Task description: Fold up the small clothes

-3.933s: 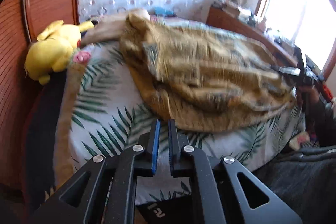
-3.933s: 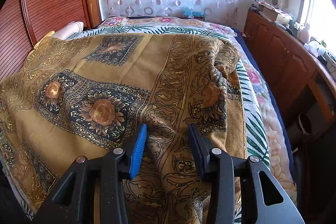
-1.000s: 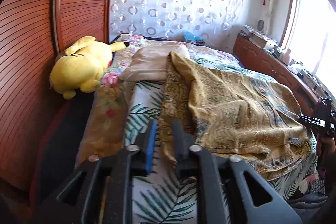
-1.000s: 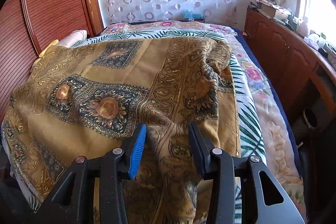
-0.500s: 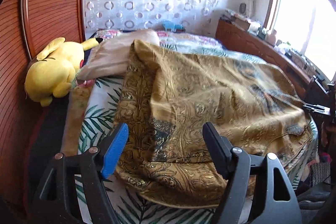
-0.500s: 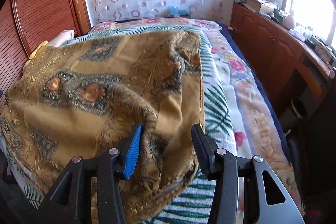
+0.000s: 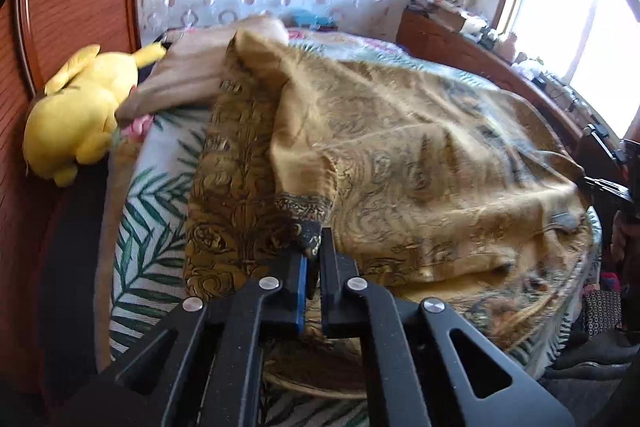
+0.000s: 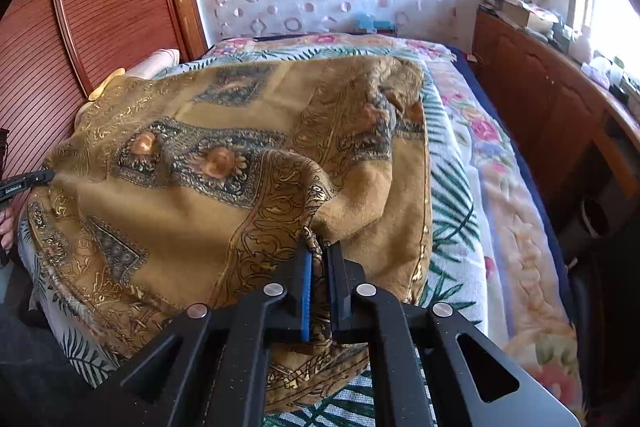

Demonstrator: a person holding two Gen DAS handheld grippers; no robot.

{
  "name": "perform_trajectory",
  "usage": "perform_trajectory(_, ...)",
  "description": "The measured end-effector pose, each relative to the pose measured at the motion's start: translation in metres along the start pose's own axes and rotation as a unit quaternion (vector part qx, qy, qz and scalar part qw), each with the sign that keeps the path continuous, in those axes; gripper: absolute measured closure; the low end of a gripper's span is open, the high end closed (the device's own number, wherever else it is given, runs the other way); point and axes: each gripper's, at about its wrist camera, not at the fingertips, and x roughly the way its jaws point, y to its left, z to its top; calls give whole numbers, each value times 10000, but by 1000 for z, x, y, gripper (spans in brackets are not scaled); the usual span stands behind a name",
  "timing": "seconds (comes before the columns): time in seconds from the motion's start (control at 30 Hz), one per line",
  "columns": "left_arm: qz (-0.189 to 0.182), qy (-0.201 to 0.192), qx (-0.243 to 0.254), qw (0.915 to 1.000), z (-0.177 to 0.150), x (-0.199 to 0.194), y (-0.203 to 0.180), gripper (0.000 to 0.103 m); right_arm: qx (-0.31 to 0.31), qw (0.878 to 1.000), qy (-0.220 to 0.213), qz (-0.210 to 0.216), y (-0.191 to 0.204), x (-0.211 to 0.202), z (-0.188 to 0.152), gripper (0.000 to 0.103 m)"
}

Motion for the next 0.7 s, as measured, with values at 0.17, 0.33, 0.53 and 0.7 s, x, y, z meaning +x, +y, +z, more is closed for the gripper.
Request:
perform_trajectory(0.17,-272,-226,-119,9993,8,-39,-2,98,245,9988,-258,325,-10,-28,8,98)
perform_trajectory(0.33,-85,107,-22,9999,0,-47,-3,98,125,9989,-152,414,-11,-48,4,98)
perform_trajectory(0.53,61,307,-33,9995,-9,-29,2,90,-48,9996,270,77,-4,-25,-14,98)
perform_trajectory(0.7,66,-233,-112,9996,0,-48,5,54,-56,9996,120,-259,0,-30,-7,79)
